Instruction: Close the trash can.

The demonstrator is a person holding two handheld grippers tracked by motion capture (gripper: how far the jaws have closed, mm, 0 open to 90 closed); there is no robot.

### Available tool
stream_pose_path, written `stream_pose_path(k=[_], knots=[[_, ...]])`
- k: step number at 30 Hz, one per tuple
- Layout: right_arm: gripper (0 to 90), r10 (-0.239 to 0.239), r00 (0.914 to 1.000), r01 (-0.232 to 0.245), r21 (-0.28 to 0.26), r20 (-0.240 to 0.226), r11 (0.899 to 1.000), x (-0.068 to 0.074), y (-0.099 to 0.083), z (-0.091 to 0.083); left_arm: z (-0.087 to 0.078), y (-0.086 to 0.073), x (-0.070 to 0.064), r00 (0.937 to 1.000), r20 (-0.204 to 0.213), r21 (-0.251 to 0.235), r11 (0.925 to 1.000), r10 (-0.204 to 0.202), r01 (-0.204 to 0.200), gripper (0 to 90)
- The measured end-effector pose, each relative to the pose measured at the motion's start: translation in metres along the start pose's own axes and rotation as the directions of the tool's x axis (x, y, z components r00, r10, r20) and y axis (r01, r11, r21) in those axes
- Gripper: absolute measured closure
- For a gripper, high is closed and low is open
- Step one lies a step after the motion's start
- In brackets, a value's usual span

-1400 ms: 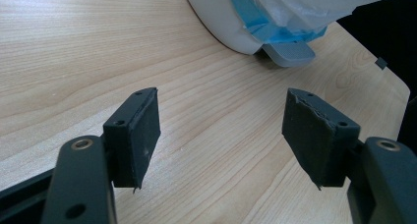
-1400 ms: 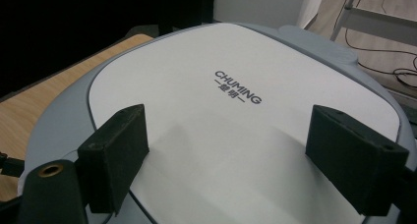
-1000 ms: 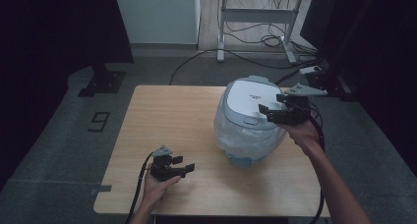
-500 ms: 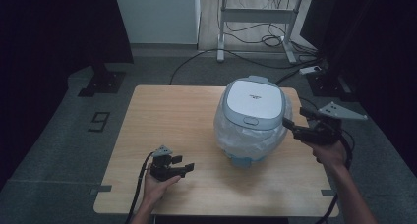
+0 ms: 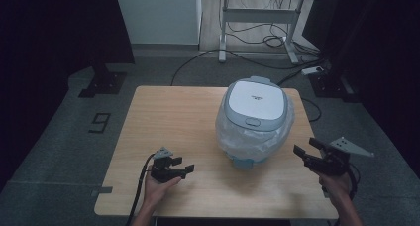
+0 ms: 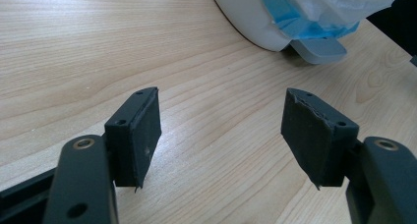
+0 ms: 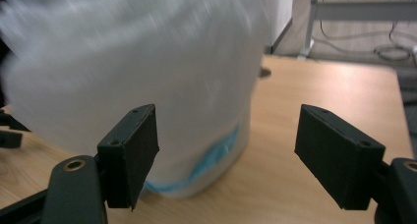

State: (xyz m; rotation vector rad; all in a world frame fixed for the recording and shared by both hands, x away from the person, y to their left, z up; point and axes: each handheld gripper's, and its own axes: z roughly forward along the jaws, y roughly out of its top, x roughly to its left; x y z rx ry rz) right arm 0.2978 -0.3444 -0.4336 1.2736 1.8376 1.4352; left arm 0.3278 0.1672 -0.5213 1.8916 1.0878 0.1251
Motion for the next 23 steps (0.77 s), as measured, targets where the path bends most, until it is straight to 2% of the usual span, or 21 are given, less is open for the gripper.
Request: stream_pose_path(k=[4,7,10,12,15,23], knots=[[24.0,0.039,0.9992,-0.039,0.032,0.009,0.999,-0.008,-0.028,0.007,0.000,-0.001,0.002,1.0000,-0.008,0.004,1.0000,-0.001,0.001,31.0],[23.8,0.030,0.9992,-0.032,0.074,0.026,0.997,-0.014,-0.046,0.014,0.000,-0.001,0.002,0.9999,-0.010,0.003,1.0000,-0.004,0.005,30.9],[23.7,0.051,0.9981,-0.055,0.109,0.034,0.993,-0.021,-0.065,0.021,0.000,-0.001,0.002,0.9999,-0.013,0.003,1.0000,-0.003,0.003,30.9],[23.5,0.042,0.9978,-0.049,0.140,0.051,0.989,-0.025,-0.073,0.024,0.000,-0.002,0.002,0.9998,-0.019,0.006,1.0000,0.000,0.000,30.9],[22.6,0.043,0.9967,-0.054,0.162,0.069,0.985,-0.027,-0.079,0.027,0.001,-0.002,0.003,0.9997,-0.025,0.013,0.9999,0.006,-0.006,30.9],[21.4,0.026,0.9961,-0.039,0.166,0.084,0.985,-0.026,-0.080,0.030,-0.001,-0.002,0.006,0.9994,-0.034,0.010,0.9999,0.005,-0.004,30.9]])
